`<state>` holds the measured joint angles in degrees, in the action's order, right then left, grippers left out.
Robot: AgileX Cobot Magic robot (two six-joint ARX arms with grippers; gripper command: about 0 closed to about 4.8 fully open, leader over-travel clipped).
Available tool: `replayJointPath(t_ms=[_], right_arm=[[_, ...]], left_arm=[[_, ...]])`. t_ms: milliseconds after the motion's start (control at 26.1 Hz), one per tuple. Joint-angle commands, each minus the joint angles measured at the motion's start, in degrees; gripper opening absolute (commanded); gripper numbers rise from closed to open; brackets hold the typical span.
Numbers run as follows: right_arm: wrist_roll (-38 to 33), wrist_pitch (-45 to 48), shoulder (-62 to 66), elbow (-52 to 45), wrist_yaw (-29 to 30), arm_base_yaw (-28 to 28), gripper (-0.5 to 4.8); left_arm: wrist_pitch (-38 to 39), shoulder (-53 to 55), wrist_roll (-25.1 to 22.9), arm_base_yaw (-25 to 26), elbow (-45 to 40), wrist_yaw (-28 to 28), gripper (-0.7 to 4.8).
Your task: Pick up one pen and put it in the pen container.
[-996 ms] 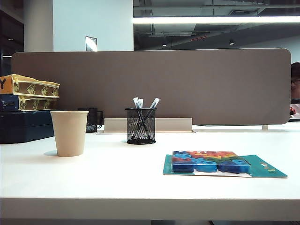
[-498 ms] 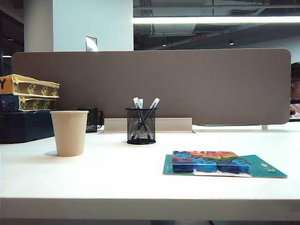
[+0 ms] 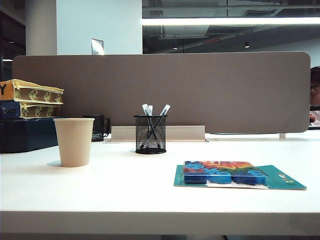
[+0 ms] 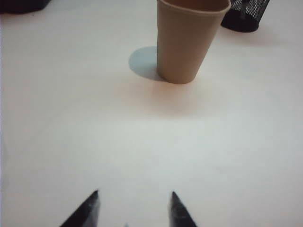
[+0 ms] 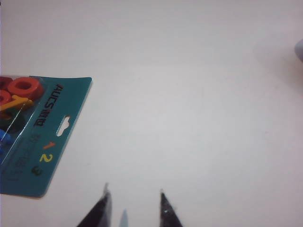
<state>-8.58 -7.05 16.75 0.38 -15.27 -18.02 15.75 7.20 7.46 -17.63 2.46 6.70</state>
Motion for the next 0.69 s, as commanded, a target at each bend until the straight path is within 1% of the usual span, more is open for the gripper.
replayJointPath(t_ms=[38, 153, 690], right_arm=[[0.31, 0.87, -0.02, 0.13, -0.37, 0.02, 1.26], [1.16, 0.87, -0.02, 0.13, -0.46, 0.02, 1.26], [1.14, 0.9, -0.04, 0.15, -0.44, 0.02, 1.26]], left_arm=[[-1.55, 0.0, -0.7, 0.07, -0.66, 0.17, 1.83], [-2.16, 0.0, -1.44, 0.07, -0.87, 0.15, 1.83], [-2.14, 0.0, -1.44, 0.07, -0.85, -0.28, 1.83]])
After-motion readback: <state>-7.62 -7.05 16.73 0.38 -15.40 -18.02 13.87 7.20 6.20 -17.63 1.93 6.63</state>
